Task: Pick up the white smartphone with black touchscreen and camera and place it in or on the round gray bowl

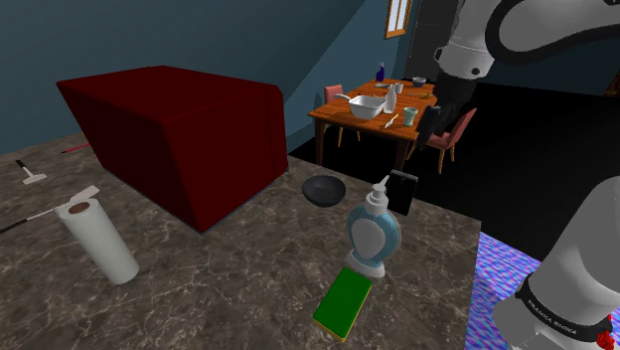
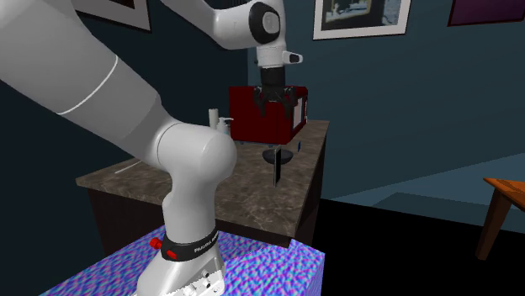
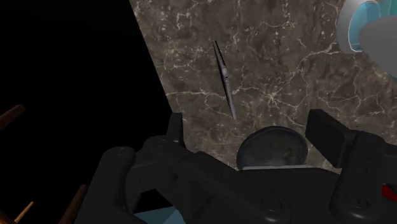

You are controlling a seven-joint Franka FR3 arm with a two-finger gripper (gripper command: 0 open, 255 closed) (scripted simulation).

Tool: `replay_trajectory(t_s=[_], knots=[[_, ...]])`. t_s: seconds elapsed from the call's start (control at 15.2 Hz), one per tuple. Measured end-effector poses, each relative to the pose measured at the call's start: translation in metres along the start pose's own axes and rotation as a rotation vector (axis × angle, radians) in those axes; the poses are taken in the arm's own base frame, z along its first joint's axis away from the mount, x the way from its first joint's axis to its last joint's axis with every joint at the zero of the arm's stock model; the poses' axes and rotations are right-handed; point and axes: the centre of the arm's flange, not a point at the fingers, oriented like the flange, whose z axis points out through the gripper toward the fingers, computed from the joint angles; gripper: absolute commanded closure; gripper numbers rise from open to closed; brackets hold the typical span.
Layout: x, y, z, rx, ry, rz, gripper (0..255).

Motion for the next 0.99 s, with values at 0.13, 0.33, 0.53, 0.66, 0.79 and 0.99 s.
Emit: replay_trajectory(t_s=[0.13, 0.33, 0.53, 0.66, 0.79, 0.99], knots=[[0.008, 0.001, 0.022, 0.02, 0.036, -0.003, 0], [0.017, 0.0, 0.055, 0.052, 0.09, -0.008, 0], [0.027, -0.002, 0.089, 0.081, 0.141, -0.012, 0], [0.031, -0.002, 0.104, 0.087, 0.154, -0.012, 0], [0.033, -0.002, 0.115, 0.088, 0.158, -0.012, 0], [0.035, -0.003, 0.13, 0.088, 0.159, -0.012, 0]])
